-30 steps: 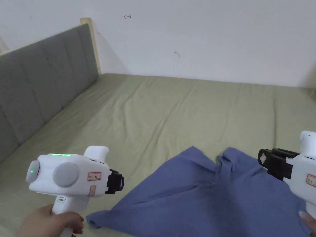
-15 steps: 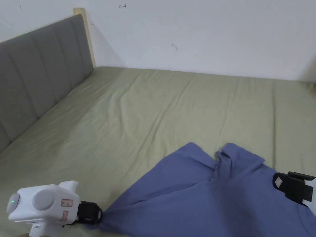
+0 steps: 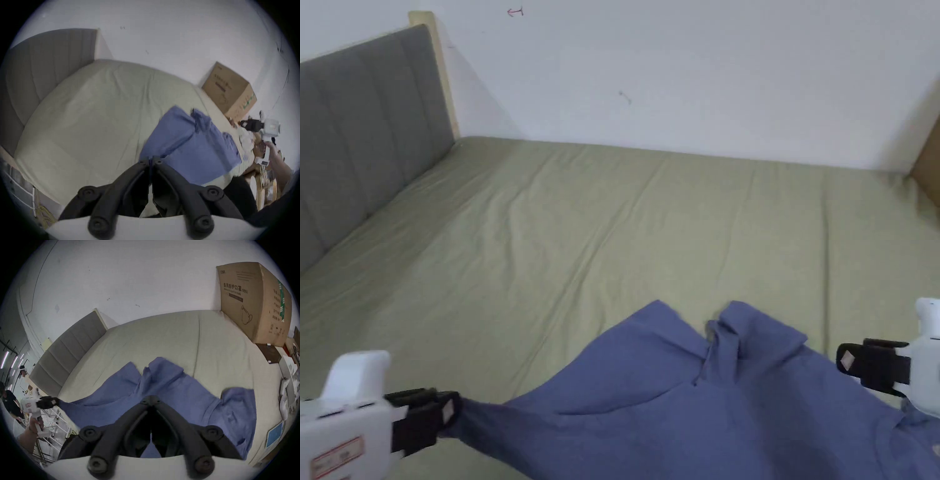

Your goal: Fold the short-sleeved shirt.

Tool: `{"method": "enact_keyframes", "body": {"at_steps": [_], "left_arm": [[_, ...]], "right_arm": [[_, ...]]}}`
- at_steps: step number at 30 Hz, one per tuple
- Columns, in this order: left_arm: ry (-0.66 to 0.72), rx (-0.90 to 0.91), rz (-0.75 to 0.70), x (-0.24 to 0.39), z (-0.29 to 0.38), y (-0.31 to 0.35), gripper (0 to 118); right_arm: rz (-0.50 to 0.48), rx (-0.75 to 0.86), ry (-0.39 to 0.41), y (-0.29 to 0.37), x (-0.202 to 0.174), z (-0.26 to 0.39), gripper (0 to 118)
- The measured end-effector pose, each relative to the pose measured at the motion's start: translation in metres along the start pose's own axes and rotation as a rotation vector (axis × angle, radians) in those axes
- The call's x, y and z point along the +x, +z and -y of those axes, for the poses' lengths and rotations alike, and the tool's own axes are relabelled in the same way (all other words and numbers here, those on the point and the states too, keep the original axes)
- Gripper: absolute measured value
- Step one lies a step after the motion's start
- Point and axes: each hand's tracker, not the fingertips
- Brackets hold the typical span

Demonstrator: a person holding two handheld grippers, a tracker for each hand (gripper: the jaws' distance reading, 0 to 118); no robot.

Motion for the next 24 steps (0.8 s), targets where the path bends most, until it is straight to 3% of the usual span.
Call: {"method": "enact_keyframes", "body": {"at_steps": [1,2,3,4,5,8,12,14,16,18,19,20,21,22,23,24], "left_arm": [[0.005,0.020,-0.002,0.002,0.000,0.003,2],[0.006,0.042,-0.002,0.004,0.000,0.006,2],[0.002,0.059,-0.008,-0.007,-0.012,0.000,2],[0.004,0.072,-0.021,-0.006,-0.012,0.002,2],[0.011,0.086,-0.028,-0.004,-0.010,0.004,2],[0.028,0.103,-0.041,-0.002,-0.006,0.004,2],[0.037,0.073,-0.063,-0.004,-0.001,-0.002,2],[0.053,0.054,-0.073,-0.008,0.002,-0.005,2],[0.061,0.040,-0.086,-0.011,0.006,-0.009,2],[0.067,0.022,-0.096,-0.015,0.008,-0.011,2],[0.072,0.010,-0.098,-0.006,0.006,-0.012,2],[0.076,0.001,-0.099,-0.006,0.007,-0.013,2],[0.080,-0.002,-0.100,-0.006,0.007,-0.013,2],[0.085,-0.002,-0.100,-0.006,0.007,-0.012,2],[0.087,0.002,-0.096,-0.009,0.006,-0.010,2],[0.088,0.008,-0.094,-0.008,0.005,-0.007,2]], "right_arm": [[0.000,-0.044,-0.004,-0.012,0.007,-0.010,0],[0.013,-0.084,-0.011,-0.026,0.015,-0.019,30],[0.043,-0.154,-0.006,-0.046,0.023,-0.028,79],[0.059,-0.184,0.000,-0.058,0.029,-0.032,110],[0.080,-0.177,-0.014,-0.072,0.038,-0.039,111],[0.177,-0.289,-0.008,-0.116,0.057,-0.054,111],[0.262,-0.418,0.091,-0.171,0.073,-0.063,108],[0.274,-0.467,0.136,-0.191,0.076,-0.062,104],[0.230,-0.461,0.111,-0.201,0.075,-0.062,98],[0.139,-0.461,0.016,-0.205,0.077,-0.061,76],[0.103,-0.456,-0.024,-0.205,0.076,-0.060,56],[0.084,-0.457,-0.031,-0.206,0.073,-0.058,26],[0.107,-0.461,0.000,-0.204,0.067,-0.054,26],[0.101,-0.470,0.042,-0.202,0.060,-0.050,18],[0.096,-0.475,0.088,-0.196,0.055,-0.047,2],[0.067,-0.458,0.104,-0.187,0.052,-0.048,1]]}}
